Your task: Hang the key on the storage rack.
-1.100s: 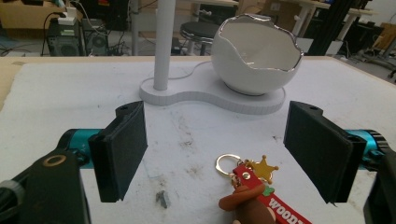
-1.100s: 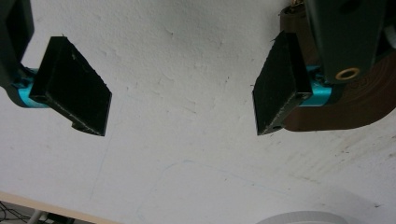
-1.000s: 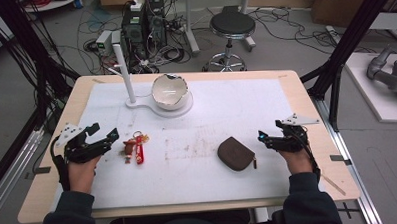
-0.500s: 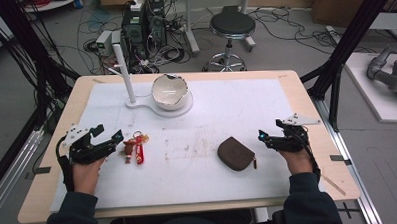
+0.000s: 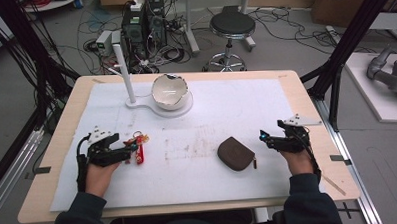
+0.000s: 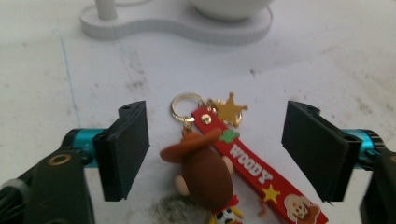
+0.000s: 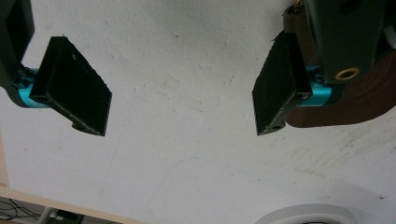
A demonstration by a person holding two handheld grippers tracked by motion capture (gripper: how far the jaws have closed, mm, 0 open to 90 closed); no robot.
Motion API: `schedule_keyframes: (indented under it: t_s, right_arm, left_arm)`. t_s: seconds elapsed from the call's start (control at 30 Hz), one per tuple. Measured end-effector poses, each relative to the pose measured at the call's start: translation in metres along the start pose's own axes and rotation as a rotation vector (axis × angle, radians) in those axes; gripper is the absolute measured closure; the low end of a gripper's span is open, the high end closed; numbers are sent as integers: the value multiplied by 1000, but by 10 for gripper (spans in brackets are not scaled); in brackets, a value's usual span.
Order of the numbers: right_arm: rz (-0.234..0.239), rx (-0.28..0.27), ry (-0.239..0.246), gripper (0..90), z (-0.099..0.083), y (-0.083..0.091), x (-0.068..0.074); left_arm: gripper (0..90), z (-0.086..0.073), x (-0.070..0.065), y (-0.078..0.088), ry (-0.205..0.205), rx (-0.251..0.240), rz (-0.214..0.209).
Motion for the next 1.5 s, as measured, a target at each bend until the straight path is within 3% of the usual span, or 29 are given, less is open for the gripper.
schedule_keyframes:
  t_s: [0.03,0.1,0.13,0.17,0.3,0.33,0.43,0.53,0.6,0.63,0.8,0.87,0.97,1.0,1.03,1.1,1.17,1.43,1.5]
  right_arm:
    - [2,0,0,200,0,0,0]
    - [3,1,3,200,0,0,1]
    - [2,2,8,201,0,0,1]
    - [3,1,7,201,0,1,1]
    - [4,-4,10,200,1,1,2]
    - [2,-3,9,200,1,1,1]
    - [4,2,8,201,1,0,1]
    - [4,4,7,200,1,-1,2]
    - [6,2,11,201,1,-1,2]
    - [6,3,10,201,2,-1,2]
    - [7,4,9,201,2,-2,2]
    - [7,4,6,200,2,-2,1]
    - [8,5,9,201,2,-2,1]
    - [8,5,9,201,2,-2,1]
    - [7,2,3,200,2,-1,1]
    - [5,1,4,201,2,-1,1]
    - [7,-4,0,201,2,0,1]
    - [10,-15,5,201,6,-1,4]
    - [13,-13,6,201,7,-2,5]
  left_arm:
    - [273,0,0,0,0,0,0]
    - [274,-6,1,-3,-5,62,23]
    - [277,-6,1,-3,-5,62,23]
    - [281,-9,2,-4,-5,92,30]
    - [337,-12,2,-6,-12,127,38]
    - [337,-15,2,-9,-26,162,45]
    - [332,-15,-1,-13,-83,168,59]
    - [314,-15,-2,-15,-104,168,62]
    - [354,-13,-1,-15,-116,168,60]
    - [453,-12,0,-15,-114,167,51]
    - [470,-9,3,-16,-107,182,34]
    - [472,-7,6,-16,-72,170,29]
    - [473,2,13,-9,-13,110,-10]
    - [473,2,13,-9,-13,110,-10]
    - [473,10,17,-2,13,64,-37]
    - [473,14,19,1,22,43,-53]
    - [473,26,24,8,53,-13,-92]
    - [473,62,33,22,48,-86,-118]
    - [473,82,35,29,42,-113,-125]
Point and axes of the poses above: each handheld gripper's, and its own axes: y roughly backward along the jaws, z roughly out of its top, x roughly to its left, the point moved 3 cm from there along -y, roughly forward along the jaws, and after that the axes turned 7 degrees about z, right-handed, at the moved point
